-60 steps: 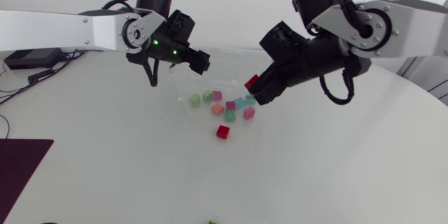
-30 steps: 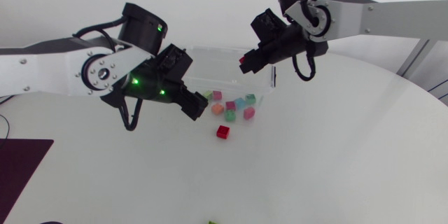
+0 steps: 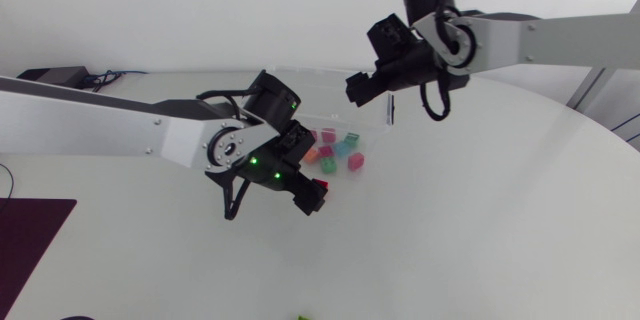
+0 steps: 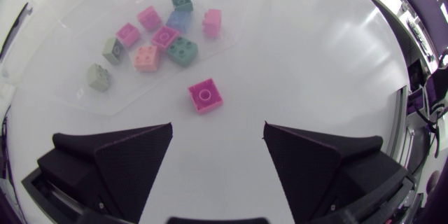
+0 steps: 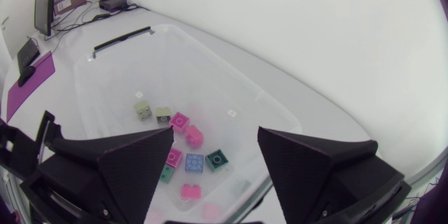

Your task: Pick up the duplo bricks and place them in the container

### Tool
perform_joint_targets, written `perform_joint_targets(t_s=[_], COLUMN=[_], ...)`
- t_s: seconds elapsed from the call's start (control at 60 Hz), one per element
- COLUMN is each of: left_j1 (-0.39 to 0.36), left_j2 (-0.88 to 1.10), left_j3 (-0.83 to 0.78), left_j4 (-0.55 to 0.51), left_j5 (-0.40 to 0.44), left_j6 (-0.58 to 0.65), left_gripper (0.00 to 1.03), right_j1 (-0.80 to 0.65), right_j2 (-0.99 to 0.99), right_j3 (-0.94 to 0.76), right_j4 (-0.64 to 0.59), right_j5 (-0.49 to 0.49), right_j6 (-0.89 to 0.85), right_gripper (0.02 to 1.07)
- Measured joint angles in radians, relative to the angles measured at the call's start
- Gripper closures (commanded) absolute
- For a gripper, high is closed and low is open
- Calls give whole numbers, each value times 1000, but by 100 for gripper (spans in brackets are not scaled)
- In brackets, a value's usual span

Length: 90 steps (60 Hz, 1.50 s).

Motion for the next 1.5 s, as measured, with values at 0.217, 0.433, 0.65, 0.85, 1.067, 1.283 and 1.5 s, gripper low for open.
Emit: perform_joint_targets(t_s=[0.217, 0.433, 0.65, 0.85, 1.067, 1.283, 1.5], left_j1=[-10, -36, -50, -50, -48, -48, -48], left_j2=[101, 180, 242, 276, 317, 327, 348], left_j3=[92, 161, 210, 257, 306, 329, 356], left_j4=[-27, -48, -85, -121, -149, -166, -188], left_j5=[-43, -107, -129, -148, -153, -154, -155], left_j6=[-83, -132, -167, -190, -227, -249, -253], left_gripper=[24, 28, 28, 28, 47, 66, 82], right_j1=[-21, -21, -42, -62, -88, -104, -124], right_j2=[-286, -478, -604, -697, -776, -877, -981], right_j3=[-250, -470, -639, -734, -834, -919, -948], right_j4=[35, 52, 62, 62, 61, 42, -20], right_j5=[-33, -57, -78, -98, -115, -135, -136], right_j6=[14, 25, 25, 25, 23, 5, -13], right_gripper=[12, 12, 12, 12, 12, 12, 12])
